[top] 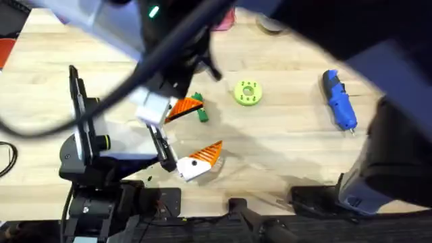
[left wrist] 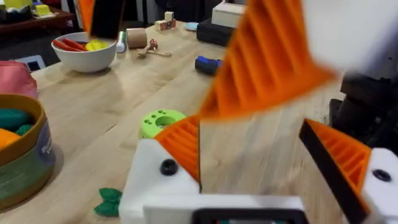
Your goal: Pick up the gripper from the table and insert it into the empty holder that is missing its gripper. Then pick up a screw, insert it into the mounting hole, and use the screwdriver to tighten it. Finally, clean up the table by picking up the vegetable and placing it into the bucket.
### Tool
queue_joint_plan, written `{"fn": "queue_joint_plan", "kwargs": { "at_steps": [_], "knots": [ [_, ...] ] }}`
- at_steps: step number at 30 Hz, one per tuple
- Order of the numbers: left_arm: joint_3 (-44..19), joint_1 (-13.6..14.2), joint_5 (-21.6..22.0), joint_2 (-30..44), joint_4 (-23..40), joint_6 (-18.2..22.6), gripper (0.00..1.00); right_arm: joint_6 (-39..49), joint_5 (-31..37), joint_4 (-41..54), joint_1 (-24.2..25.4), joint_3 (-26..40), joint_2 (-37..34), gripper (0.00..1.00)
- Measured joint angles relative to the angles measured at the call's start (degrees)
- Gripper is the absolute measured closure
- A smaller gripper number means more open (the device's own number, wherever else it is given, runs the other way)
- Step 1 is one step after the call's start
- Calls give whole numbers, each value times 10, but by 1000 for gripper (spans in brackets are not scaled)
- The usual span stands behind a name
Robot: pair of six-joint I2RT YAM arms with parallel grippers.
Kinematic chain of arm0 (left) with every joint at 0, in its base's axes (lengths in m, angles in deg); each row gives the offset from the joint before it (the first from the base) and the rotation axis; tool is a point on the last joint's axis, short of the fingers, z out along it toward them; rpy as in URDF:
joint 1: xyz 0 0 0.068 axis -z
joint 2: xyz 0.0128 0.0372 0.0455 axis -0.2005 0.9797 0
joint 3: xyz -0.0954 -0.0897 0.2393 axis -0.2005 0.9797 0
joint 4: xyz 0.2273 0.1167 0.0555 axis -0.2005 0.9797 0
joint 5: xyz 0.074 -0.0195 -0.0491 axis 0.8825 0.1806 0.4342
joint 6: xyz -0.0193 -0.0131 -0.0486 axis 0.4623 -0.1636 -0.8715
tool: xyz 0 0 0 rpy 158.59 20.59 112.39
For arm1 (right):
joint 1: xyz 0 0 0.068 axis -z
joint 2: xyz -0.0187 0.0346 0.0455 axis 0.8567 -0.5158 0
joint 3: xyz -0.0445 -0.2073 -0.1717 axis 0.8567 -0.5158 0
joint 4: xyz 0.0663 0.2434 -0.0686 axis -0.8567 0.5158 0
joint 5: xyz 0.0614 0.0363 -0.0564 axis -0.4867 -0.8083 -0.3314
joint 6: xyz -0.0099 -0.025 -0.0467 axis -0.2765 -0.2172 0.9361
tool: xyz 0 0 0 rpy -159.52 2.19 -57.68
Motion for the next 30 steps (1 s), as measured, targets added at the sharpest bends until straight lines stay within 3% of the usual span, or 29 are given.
{"fn": "queue_joint_plan", "kwargs": {
  "at_steps": [7, 15, 23, 30],
  "knots": [
    [0, 0, 0, 0, 0, 1, 15, -87, -4, 28, 58, 0, 42, 9],
    [0, 0, 0, 0, 0, 1, 15, -133, -6, 40, 86, -24, 61, 8],
    [0, 0, 0, 0, 0, 1, 15, -176, -6, -49, 118, -208, 185, 9],
    [0, 0, 0, 0, 0, 1, 16, -226, -6, -144, 217, -422, 331, 10]
  ]
}}
